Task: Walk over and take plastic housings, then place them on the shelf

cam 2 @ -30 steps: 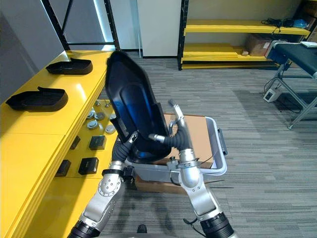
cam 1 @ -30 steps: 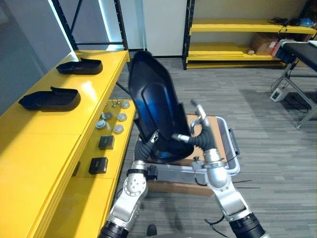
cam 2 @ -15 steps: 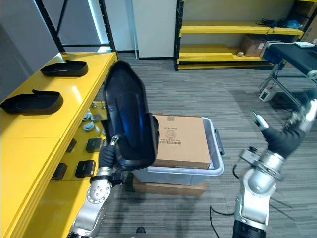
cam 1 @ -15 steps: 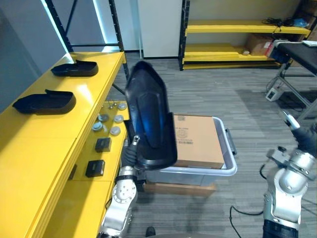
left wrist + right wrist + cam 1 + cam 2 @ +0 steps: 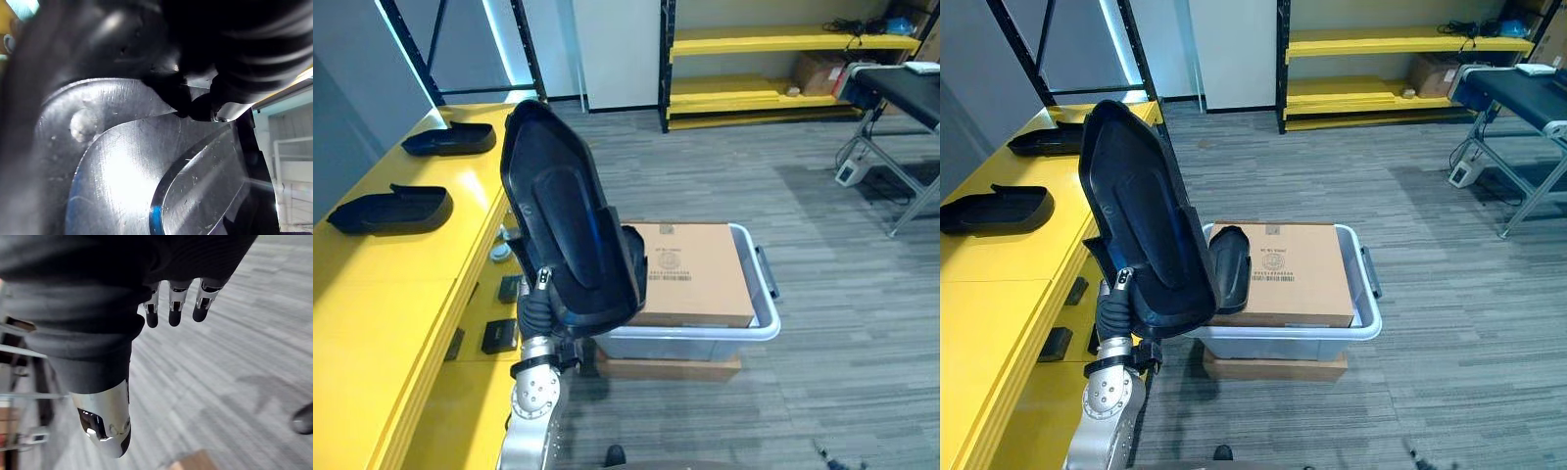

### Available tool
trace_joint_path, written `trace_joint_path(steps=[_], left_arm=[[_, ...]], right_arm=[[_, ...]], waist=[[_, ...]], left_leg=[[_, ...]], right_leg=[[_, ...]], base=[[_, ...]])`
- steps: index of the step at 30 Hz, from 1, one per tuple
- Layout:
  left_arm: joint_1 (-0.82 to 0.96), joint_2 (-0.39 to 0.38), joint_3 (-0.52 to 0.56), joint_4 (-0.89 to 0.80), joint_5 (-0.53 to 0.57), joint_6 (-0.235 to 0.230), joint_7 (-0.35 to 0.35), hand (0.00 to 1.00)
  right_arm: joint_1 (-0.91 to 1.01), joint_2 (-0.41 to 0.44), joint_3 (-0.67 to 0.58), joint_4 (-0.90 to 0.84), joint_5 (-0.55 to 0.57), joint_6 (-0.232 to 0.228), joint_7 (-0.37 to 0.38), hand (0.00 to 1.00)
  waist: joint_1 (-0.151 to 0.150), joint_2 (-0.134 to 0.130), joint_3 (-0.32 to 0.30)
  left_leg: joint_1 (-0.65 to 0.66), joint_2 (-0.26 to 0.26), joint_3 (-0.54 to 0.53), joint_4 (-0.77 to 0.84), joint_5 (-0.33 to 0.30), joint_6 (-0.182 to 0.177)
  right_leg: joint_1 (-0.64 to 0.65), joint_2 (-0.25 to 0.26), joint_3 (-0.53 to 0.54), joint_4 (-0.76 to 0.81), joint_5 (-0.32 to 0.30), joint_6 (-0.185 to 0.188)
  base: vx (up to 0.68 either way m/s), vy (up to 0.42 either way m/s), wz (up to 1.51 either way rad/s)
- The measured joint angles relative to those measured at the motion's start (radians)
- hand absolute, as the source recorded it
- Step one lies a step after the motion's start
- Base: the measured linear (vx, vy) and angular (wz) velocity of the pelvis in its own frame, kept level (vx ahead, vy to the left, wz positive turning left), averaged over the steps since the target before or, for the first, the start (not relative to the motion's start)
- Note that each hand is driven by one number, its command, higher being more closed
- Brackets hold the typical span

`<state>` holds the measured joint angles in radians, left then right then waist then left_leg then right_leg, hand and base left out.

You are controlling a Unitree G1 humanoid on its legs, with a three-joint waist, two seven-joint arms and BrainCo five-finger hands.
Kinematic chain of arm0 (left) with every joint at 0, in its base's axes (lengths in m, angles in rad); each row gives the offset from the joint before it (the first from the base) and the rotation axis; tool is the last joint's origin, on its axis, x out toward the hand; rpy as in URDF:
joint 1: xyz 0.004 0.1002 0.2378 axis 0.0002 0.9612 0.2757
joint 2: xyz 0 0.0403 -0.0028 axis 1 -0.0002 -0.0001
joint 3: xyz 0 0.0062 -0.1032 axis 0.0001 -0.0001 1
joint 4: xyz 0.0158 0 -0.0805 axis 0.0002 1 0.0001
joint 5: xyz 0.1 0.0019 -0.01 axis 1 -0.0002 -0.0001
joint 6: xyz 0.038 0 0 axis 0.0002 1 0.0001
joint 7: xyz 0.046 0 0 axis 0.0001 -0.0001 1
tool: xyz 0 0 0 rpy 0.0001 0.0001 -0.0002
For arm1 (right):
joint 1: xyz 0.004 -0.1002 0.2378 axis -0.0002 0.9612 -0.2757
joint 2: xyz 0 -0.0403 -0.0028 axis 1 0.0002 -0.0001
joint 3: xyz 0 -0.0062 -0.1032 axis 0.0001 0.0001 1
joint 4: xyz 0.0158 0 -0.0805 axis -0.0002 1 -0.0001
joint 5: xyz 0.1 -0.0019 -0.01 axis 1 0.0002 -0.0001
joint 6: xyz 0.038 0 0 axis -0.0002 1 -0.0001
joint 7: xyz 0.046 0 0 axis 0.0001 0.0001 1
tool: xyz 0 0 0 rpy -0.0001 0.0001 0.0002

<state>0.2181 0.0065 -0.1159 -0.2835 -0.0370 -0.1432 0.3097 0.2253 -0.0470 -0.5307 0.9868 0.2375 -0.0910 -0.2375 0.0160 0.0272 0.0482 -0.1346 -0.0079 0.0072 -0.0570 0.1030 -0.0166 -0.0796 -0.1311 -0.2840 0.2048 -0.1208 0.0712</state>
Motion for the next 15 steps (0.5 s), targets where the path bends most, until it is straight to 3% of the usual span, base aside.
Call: trace_joint_path(steps=[2, 4, 5, 6, 7, 8, 9, 10, 11, 12, 15], left_arm=[[-0.029, -0.001, -0.016, 0.000, -0.012, -0.001, 0.002, 1.00], [-0.050, -0.007, -0.043, 0.000, -0.034, -0.003, 0.003, 1.00], [-0.063, -0.010, -0.060, 0.001, -0.042, -0.007, 0.004, 1.00], [-0.067, -0.012, -0.064, 0.003, -0.043, -0.007, 0.003, 1.00], [-0.076, -0.011, -0.090, 0.017, -0.043, -0.009, 0.004, 1.00], [-0.080, -0.011, -0.105, 0.024, -0.043, -0.010, 0.004, 1.00], [-0.086, -0.013, -0.127, 0.026, -0.046, -0.013, 0.006, 1.00], [-0.102, 0.003, -0.143, 0.025, -0.050, -0.031, 0.007, 1.00], [-0.123, 0.010, -0.143, 0.031, -0.052, -0.040, 0.013, 1.00], [-0.134, 0.007, -0.141, 0.036, -0.058, -0.040, 0.023, 1.00], [-0.124, 0.008, -0.130, 0.037, -0.071, -0.040, 0.025, 1.00]], right_arm=[[-0.028, 0.000, 0.009, 0.027, -0.004, 0.006, 0.000, 0.00], [-0.046, -0.005, 0.028, 0.027, -0.015, 0.005, -0.003, 0.00], [-0.070, -0.015, 0.039, 0.025, -0.017, 0.002, -0.004, 0.00], [-0.076, -0.023, 0.040, 0.017, -0.017, 0.002, -0.004, 0.00], [-0.074, -0.037, 0.046, 0.009, -0.018, 0.001, -0.004, 0.00], [-0.073, -0.044, 0.057, 0.007, -0.021, 0.001, -0.004, 0.00], [-0.071, -0.052, 0.061, 0.008, -0.026, -0.002, -0.005, 0.00], [-0.075, -0.053, 0.070, 0.004, -0.033, -0.005, -0.004, 0.00], [-0.084, -0.048, 0.079, 0.003, -0.041, -0.008, -0.006, 0.00], [-0.108, -0.051, 0.080, 0.003, -0.047, -0.008, -0.006, 0.00], [-0.154, -0.047, 0.105, -0.026, -0.062, -0.007, -0.005, 0.00]], waist=[[-0.001, -0.006, 0.025], [0.000, -0.023, 0.045], [0.004, -0.012, 0.060], [0.000, -0.007, 0.068], [-0.003, -0.003, 0.072], [-0.002, -0.001, 0.073], [-0.008, 0.004, 0.073], [-0.007, -0.002, 0.068], [-0.008, -0.015, 0.069], [0.003, -0.009, 0.079], [0.025, -0.007, 0.079]], left_leg=[[-0.048, -0.007, -0.010, 0.027, -0.018, 0.021], [-0.095, 0.017, 0.118, 0.053, -0.055, 0.053], [-0.111, 0.061, 0.296, 0.101, -0.072, 0.078], [-0.122, 0.090, 0.376, 0.144, -0.074, 0.088], [-0.130, 0.124, 0.515, 0.239, -0.074, 0.124], [-0.133, 0.118, 0.558, 0.258, -0.071, 0.150], [-0.130, 0.112, 0.587, 0.260, -0.068, 0.174], [-0.130, 0.077, 0.561, 0.226, -0.082, 0.183], [-0.135, 0.040, 0.531, 0.206, -0.090, 0.181], [-0.138, 0.029, 0.512, 0.205, -0.093, 0.175], [-0.130, -0.002, 0.487, 0.231, -0.140, 0.159]], right_leg=[[-0.006, -0.029, -0.101, 0.049, -0.032, -0.002], [-0.004, -0.069, -0.198, 0.060, -0.041, -0.006], [0.007, -0.092, -0.258, 0.086, -0.055, 0.000], [0.019, -0.099, -0.292, 0.109, -0.066, 0.001], [0.051, -0.134, -0.362, 0.183, -0.088, 0.001], [0.064, -0.153, -0.393, 0.219, -0.088, 0.001], [0.067, -0.175, -0.427, 0.268, -0.106, 0.007], [0.080, -0.157, -0.440, 0.221, -0.122, 0.019], [0.106, -0.169, -0.475, 0.190, -0.145, 0.048], [0.125, -0.177, -0.508, 0.177, -0.137, 0.054], [0.177, -0.193, -0.542, 0.186, -0.137, 0.048]], base=[[-0.02, -0.015, 1.59], [0.03, 0.033, 1.70], [0.08, 0.072, 1.33], [0.12, 0.058, 1.97], [0.10, 0.045, 1.72], [0.10, 0.124, 1.96], [0.04, 0.172, 1.74], [0.01, 0.163, 1.98], [0.02, 0.085, 1.67], [0.01, 0.076, 1.12], [0.01, 0.074, 0.46]])
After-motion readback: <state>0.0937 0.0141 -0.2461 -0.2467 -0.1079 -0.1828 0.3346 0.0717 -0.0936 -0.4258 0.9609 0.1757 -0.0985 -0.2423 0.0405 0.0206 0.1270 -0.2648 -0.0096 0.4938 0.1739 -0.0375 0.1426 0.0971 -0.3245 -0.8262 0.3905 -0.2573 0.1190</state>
